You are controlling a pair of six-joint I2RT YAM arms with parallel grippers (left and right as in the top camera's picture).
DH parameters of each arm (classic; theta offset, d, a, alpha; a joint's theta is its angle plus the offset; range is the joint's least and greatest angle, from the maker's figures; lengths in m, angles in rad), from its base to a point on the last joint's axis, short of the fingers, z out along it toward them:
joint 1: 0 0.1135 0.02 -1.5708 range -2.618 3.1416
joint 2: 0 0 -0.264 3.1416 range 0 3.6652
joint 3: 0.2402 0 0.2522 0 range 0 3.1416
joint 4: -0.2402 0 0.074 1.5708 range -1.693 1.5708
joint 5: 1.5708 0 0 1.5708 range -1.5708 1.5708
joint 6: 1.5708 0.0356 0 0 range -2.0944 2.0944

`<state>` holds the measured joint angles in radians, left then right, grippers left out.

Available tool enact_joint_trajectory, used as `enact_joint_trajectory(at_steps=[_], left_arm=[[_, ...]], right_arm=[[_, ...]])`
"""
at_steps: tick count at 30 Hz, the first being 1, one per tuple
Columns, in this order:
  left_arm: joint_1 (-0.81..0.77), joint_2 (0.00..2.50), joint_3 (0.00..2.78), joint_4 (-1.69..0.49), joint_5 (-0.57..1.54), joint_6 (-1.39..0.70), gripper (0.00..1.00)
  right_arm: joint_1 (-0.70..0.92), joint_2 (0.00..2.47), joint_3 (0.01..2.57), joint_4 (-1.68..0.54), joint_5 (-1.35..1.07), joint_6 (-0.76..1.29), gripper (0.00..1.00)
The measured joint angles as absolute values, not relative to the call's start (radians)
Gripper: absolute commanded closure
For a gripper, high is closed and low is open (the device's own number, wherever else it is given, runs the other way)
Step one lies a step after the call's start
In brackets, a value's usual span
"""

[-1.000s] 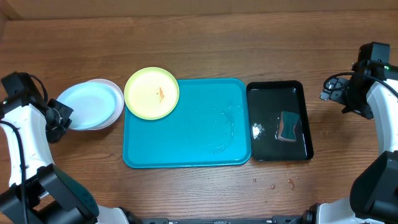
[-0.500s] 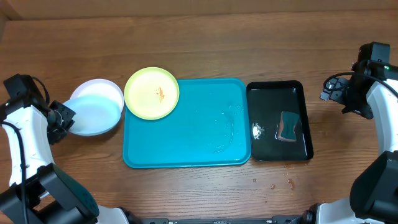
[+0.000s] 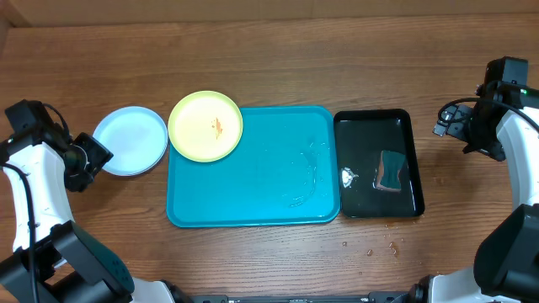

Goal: Clean dirty plates on tray and stack at the side
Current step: 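Move left gripper to yellow plate rim and grip it, then slide yellow plate rightward onto teal tray center with left gripper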

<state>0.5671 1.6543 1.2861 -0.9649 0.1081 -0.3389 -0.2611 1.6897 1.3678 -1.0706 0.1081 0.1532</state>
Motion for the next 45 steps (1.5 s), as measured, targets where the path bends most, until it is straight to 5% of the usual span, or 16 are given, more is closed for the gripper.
enact_joint_trajectory(at_steps=[19, 37, 45], left_arm=[[0.105, 1.667, 1.312, -0.908, 0.052, -0.367, 0.48], [0.073, 1.853, 1.316, -0.895, 0.006, -0.41, 0.61], [0.073, 1.871, 1.316, -0.868, -0.021, -0.478, 0.78]], right_arm=[[-0.261, 1.69, 1.368, -1.07, 0.109, 0.153, 0.0], [-0.261, 1.69, 1.368, -1.071, 0.109, 0.154, 0.0], [-0.261, 1.69, 1.368, -1.07, 0.109, 0.154, 0.0]])
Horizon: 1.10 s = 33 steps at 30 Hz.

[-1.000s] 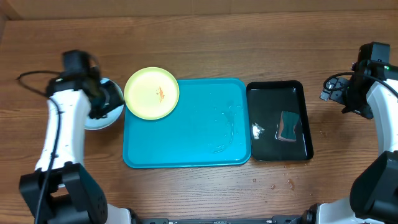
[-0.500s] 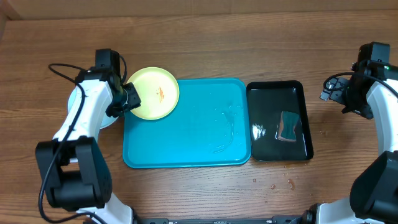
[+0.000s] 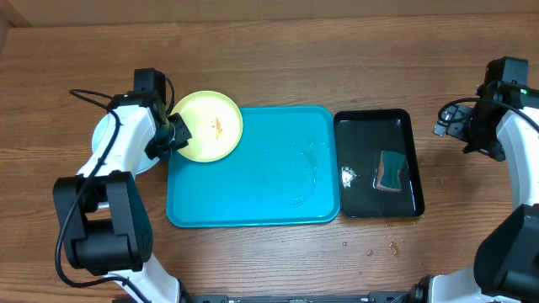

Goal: Clean dirty plates on tray and stack at the side
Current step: 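Slide yellow plate rightward onto teal tray center with left gripper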

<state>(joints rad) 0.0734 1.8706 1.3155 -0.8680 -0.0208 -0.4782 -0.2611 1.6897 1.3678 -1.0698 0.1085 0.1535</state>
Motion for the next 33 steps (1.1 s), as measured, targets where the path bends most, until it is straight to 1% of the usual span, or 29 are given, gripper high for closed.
enact_joint_trajectory(at_steps=[16, 18, 21, 22, 27, 30, 33], left_arm=[[0.073, 1.871, 1.273, -0.784, -0.043, -0.496, 0.76], [0.073, 1.871, 1.248, -0.754, -0.044, -0.496, 0.78], [0.073, 1.873, 1.223, -0.725, -0.046, -0.501, 0.9], [0.073, 1.874, 1.218, -0.721, -0.047, -0.501, 0.96], [0.073, 1.877, 1.216, -0.714, -0.037, -0.501, 0.96], [0.072, 1.877, 1.216, -0.738, 0.023, -0.494, 0.96], [0.07, 1.877, 1.216, -0.796, 0.126, -0.469, 0.96]], right_arm=[[-0.261, 1.69, 1.368, -1.071, 0.109, 0.154, 0.0], [-0.261, 1.69, 1.368, -1.071, 0.109, 0.153, 0.0], [-0.261, 1.69, 1.368, -1.071, 0.109, 0.153, 0.0], [-0.261, 1.69, 1.368, -1.071, 0.109, 0.153, 0.0], [-0.261, 1.69, 1.368, -1.071, 0.109, 0.154, 0.0], [-0.261, 1.69, 1.368, -1.071, 0.109, 0.153, 0.0], [-0.261, 1.69, 1.368, -1.071, 0.109, 0.154, 0.0]])
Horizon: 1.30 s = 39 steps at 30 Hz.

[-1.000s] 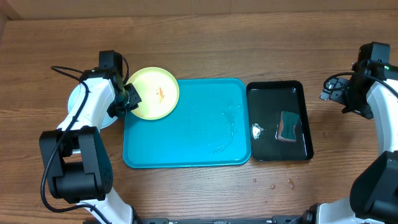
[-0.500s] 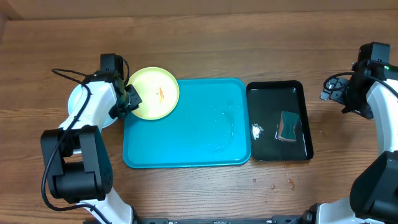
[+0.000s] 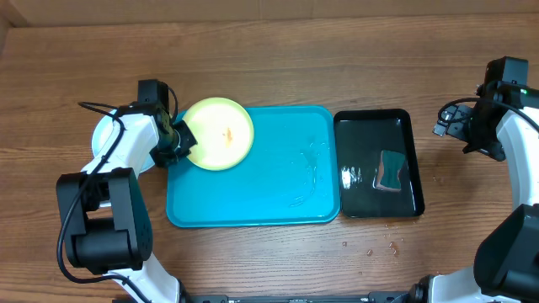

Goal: Clean dirty plates on tray and stack at the side
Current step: 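Slide yellow plate rightward onto teal tray center with left gripper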

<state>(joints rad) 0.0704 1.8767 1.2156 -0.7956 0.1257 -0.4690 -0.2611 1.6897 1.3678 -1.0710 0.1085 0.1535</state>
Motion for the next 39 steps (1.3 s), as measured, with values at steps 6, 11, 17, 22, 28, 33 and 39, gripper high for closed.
enact_joint_trajectory(at_steps=[6, 11, 17, 22, 28, 33, 39], left_arm=[[0.011, 1.877, 1.215, -0.919, 0.229, -0.434, 0.96], [-0.096, 1.877, 1.215, -0.946, 0.254, -0.418, 0.96], [-0.196, 1.877, 1.214, -0.934, 0.266, -0.41, 0.8], [-0.194, 1.877, 1.226, -0.946, 0.27, -0.387, 0.77], [-0.202, 1.877, 1.316, -0.908, 0.229, -0.283, 0.74], [-0.22, 1.877, 1.323, -0.878, 0.137, -0.226, 0.73], [-0.255, 1.877, 1.319, -0.841, 0.099, -0.2, 0.72]], right_arm=[[-0.261, 1.69, 1.368, -1.071, 0.109, 0.153, 0.0], [-0.261, 1.69, 1.368, -1.071, 0.109, 0.153, 0.0], [-0.261, 1.69, 1.368, -1.071, 0.108, 0.153, 0.0], [-0.261, 1.69, 1.368, -1.07, 0.109, 0.153, 0.0], [-0.261, 1.69, 1.368, -1.071, 0.109, 0.153, 0.0], [-0.261, 1.69, 1.368, -1.071, 0.109, 0.153, 0.0], [-0.261, 1.69, 1.368, -1.07, 0.109, 0.153, 0.0]])
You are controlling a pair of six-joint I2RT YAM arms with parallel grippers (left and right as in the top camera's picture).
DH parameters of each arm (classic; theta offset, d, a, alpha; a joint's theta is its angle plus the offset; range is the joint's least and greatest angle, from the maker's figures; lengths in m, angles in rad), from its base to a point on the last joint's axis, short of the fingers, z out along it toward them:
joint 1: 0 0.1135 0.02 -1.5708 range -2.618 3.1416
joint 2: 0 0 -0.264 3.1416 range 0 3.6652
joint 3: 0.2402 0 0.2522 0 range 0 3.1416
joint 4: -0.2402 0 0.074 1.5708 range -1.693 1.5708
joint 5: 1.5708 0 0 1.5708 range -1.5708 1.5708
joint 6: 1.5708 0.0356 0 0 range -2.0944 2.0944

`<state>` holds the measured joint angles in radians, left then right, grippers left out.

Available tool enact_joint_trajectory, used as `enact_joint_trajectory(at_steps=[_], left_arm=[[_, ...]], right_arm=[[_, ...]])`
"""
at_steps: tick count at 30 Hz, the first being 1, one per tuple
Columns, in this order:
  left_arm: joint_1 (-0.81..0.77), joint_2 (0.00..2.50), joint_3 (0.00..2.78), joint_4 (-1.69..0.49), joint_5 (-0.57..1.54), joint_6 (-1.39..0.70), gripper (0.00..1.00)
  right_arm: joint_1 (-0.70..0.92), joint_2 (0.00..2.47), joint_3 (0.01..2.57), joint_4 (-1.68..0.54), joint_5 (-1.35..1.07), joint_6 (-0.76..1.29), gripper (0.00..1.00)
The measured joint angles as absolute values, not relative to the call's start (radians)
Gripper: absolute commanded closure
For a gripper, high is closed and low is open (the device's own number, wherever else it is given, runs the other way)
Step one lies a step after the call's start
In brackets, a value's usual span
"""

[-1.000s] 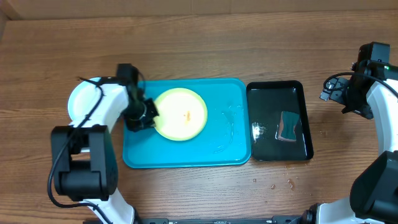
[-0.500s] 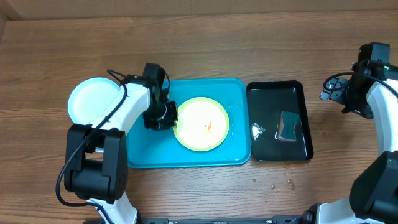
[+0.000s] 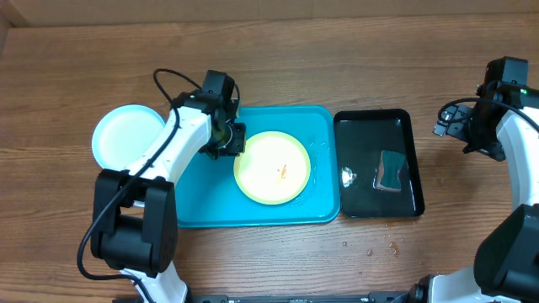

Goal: Clean dirty plates on tray and stack at the side
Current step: 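Slide yellow plate rightward onto teal tray center with left gripper, then hold yellow plate rim steady with left gripper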

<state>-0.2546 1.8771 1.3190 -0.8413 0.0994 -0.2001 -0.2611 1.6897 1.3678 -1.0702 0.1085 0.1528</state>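
Note:
A yellow plate (image 3: 272,167) with a small orange stain (image 3: 284,172) lies in the middle of the teal tray (image 3: 194,202). My left gripper (image 3: 235,145) is at the plate's upper left rim and appears shut on it. A clean pale blue plate (image 3: 126,139) rests on the table left of the tray. My right gripper (image 3: 446,122) hangs at the far right, away from everything; its fingers are too small to read.
A black tray (image 3: 375,118) stands right of the teal one, holding a dark sponge (image 3: 390,171) and a bit of white foam (image 3: 347,176). Water drops (image 3: 370,248) dot the table in front of it. Wet streaks mark the teal tray's right part.
My left gripper has moved right and toward the front with the yellow plate, from the tray's back left corner to its middle. The right arm has not moved.
First my left gripper was far left of the pale plate, with the yellow plate on the tray's back left corner. Then it was at that plate's left rim. Then the plate was tilted up at the corner, and now it lies mid-tray.

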Motion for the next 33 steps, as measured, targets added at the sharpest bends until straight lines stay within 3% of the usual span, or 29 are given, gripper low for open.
enact_joint_trajectory(at_steps=[14, 33], left_arm=[[-0.303, 1.877, 1.24, -0.728, 0.077, -0.199, 0.78], [-0.303, 1.877, 1.295, -0.764, 0.002, -0.178, 0.73]], right_arm=[[-0.261, 1.69, 1.368, -1.071, 0.109, 0.153, 0.0], [-0.261, 1.69, 1.368, -1.071, 0.109, 0.153, 0.0]])
